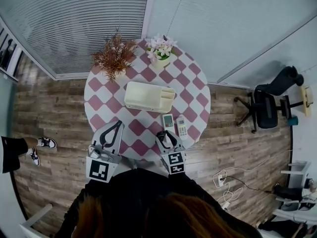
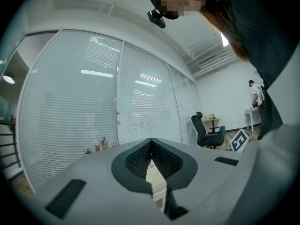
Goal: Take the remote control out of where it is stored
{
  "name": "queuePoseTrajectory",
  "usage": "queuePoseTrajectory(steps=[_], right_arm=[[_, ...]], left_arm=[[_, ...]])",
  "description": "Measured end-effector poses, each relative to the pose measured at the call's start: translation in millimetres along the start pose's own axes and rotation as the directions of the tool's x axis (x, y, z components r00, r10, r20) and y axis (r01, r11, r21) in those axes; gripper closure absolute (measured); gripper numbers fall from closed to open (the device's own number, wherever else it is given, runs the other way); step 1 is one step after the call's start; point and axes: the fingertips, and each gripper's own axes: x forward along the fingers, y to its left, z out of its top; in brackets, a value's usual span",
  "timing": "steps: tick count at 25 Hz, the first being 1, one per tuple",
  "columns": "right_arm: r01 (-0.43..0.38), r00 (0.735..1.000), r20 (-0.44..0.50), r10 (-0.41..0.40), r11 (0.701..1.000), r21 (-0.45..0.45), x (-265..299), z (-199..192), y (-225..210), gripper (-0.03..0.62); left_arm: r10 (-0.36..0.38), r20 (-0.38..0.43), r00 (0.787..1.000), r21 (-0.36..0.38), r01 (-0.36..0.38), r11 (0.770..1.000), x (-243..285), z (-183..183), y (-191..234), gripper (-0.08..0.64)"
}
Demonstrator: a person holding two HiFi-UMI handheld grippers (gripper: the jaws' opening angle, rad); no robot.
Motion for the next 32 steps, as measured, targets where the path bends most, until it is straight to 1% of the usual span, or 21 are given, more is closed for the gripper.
queuePoseTrajectory(steps=[6,10,17,18,19,24,28,32], right_arm=[[-0.025,1.000,-0.012,0.025,1.000,-0.013,23,4,1,0.388],[-0.038,0.999,-0.020,0.037,0.999,-0.010,35,4,1,0.391],[-0.041,0.997,-0.057,0.043,0.999,0.027,68,1,-7,0.397],[-0.038,0.997,-0.062,0.040,0.999,0.035,72,0,-8,0.426],[-0.034,0.997,-0.066,0.037,0.999,0.041,76,0,-10,0.502],[-0.044,0.994,-0.096,0.048,0.998,0.041,93,-3,-9,0.512],[-0.029,0.994,-0.102,0.035,0.998,0.058,98,-5,-12,0.512],[-0.014,0.993,-0.117,0.018,0.999,0.040,103,-10,-19,0.512]], left_arm=[[0.002,0.006,1.000,0.001,-0.002,1.000,0,1,1,0.554],[0.006,-0.004,1.000,0.003,-0.006,1.000,-2,-1,3,0.554],[0.026,-0.007,1.000,-0.002,-0.026,1.000,-4,-1,9,0.554],[0.029,-0.009,1.000,-0.006,-0.029,1.000,-4,-2,10,0.554],[0.033,-0.010,0.999,-0.007,-0.033,0.999,-4,-2,11,0.554],[0.050,-0.009,0.999,0.007,-0.050,0.999,-6,-1,17,0.554],[0.046,-0.013,0.999,0.010,-0.046,0.999,-6,-2,17,0.554],[0.039,-0.008,0.999,0.013,-0.039,0.999,-5,-1,15,0.554]])
